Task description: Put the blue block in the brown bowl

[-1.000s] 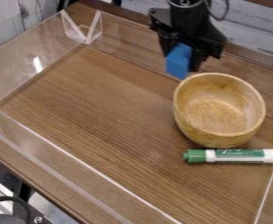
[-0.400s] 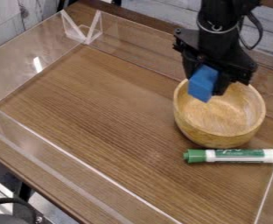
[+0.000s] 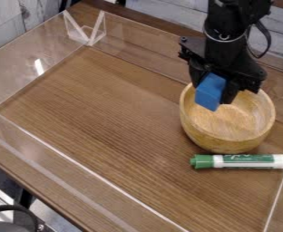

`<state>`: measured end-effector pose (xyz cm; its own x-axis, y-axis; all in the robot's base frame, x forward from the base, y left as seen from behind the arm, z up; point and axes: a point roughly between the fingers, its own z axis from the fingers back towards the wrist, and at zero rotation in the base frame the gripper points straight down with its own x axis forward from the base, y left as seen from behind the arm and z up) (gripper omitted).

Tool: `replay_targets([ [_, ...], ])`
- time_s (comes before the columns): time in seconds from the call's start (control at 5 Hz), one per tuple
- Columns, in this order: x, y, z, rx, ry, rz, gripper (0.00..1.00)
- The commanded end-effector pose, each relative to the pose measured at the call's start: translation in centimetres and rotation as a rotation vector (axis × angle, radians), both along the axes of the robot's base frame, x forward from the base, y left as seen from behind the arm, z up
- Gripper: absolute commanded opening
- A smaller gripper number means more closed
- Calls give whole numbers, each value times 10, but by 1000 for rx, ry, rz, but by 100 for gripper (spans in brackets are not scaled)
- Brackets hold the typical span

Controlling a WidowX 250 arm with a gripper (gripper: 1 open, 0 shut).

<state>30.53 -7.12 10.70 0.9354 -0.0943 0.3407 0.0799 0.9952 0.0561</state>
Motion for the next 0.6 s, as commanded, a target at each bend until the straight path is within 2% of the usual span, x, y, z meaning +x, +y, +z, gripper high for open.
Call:
replay_targets([
  [0.0, 3, -3, 11, -17, -50, 2, 0],
  [0.2, 4, -4, 6, -26, -49, 12, 100],
  [0.4, 2, -4, 2, -36, -42, 17, 100],
])
